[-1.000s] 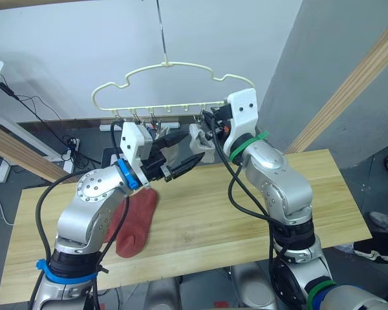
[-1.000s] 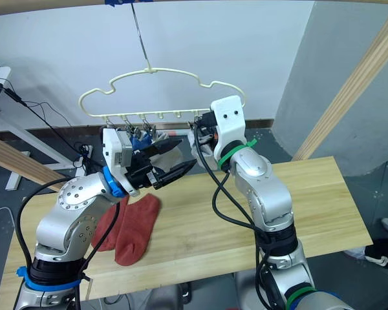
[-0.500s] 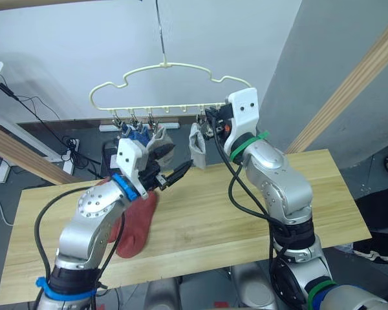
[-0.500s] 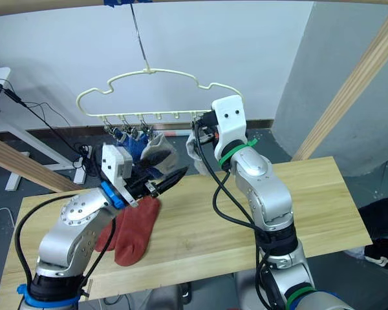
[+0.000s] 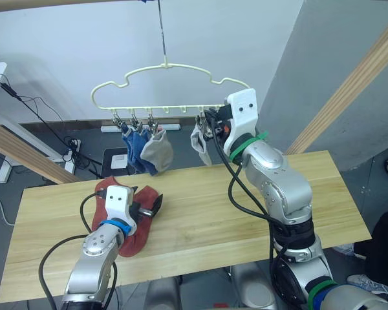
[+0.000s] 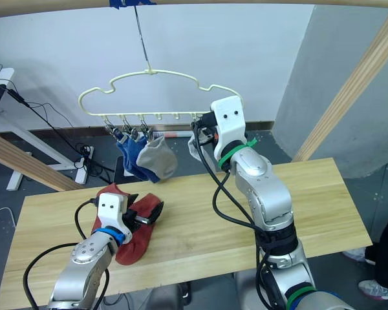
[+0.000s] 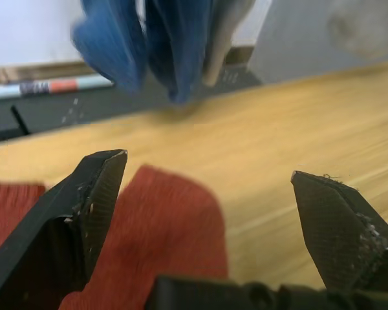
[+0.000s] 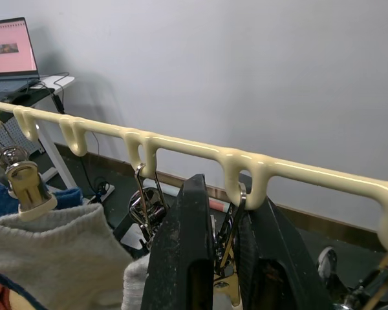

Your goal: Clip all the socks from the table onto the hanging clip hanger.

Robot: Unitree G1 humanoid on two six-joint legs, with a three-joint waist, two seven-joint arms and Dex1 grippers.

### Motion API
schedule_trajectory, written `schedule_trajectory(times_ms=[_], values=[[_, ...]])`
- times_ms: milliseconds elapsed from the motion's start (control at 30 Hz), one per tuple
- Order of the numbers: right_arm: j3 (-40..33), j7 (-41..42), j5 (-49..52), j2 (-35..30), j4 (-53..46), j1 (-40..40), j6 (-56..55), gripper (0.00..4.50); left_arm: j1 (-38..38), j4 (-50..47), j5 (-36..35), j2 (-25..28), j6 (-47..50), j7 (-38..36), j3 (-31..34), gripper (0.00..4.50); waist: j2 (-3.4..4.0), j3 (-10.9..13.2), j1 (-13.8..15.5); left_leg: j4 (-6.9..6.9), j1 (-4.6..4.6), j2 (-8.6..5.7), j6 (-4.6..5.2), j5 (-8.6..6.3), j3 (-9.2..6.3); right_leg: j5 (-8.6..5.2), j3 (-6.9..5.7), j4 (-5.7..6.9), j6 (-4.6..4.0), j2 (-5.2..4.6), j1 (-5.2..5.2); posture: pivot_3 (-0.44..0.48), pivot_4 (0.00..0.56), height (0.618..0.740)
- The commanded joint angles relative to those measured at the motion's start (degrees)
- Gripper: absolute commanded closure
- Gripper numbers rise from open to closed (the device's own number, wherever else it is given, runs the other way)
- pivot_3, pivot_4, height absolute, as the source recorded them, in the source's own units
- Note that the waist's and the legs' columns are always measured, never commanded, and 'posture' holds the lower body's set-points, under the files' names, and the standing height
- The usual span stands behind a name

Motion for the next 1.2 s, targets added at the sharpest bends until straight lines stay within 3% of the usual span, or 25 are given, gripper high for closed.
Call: schedule_trajectory(times_ms=[33,233,567,1100,1200], values=[[0.6,0.5,0.7,0.5,-2.1,-1.1,-0.8,4.39,-1.0,2.9,1.6,-0.6,0.1,2.0,0.7,0.0,-0.04,0.0,0.0,0.0,0.0,0.0,0.0,0.0,0.01,0.0,0.0,0.01,0.0,0.0,0.0,-0.217,0.258,0.735],[0.4,0.6,0.6,0.3,-2.3,-1.1,-0.4,4.39,-0.4,1.5,1.5,-1.2,2.7,2.9,0.5,0.0,-0.08,-0.1,-0.2,-0.02,0.0,0.02,0.0,0.0,0.01,0.01,0.01,0.0,-0.01,-0.01,-0.01,-0.23,0.261,0.735],[0.3,0.6,0.6,0.1,-2.8,-0.9,-0.1,4.39,7.6,-10.8,-1.4,-3.8,9.9,6.0,3.8,0.0,-0.16,-0.2,-0.2,-0.03,0.01,0.07,0.0,0.0,0.01,0.01,0.04,-0.01,0.0,-0.03,0.0,-0.228,0.264,0.735],[0.6,0.6,0.8,0.6,-2.5,-1.0,0.2,4.39,6.2,-8.2,1.7,-3.7,16.1,7.3,1.4,0.0,-0.21,-0.4,-0.2,-0.02,0.01,0.02,0.0,0.0,0.03,0.01,0.04,-0.02,0.0,0.01,-0.01,-0.23,0.265,0.735],[0.4,0.7,0.9,0.7,-2.4,-1.0,0.2,4.39,6.4,-7.6,2.4,-3.4,16.6,7.8,1.5,0.54,-0.2,-0.4,-0.2,-0.02,0.01,0.03,0.0,0.0,0.03,0.01,0.03,-0.02,-0.01,0.01,-0.01,-0.23,0.265,0.735]])
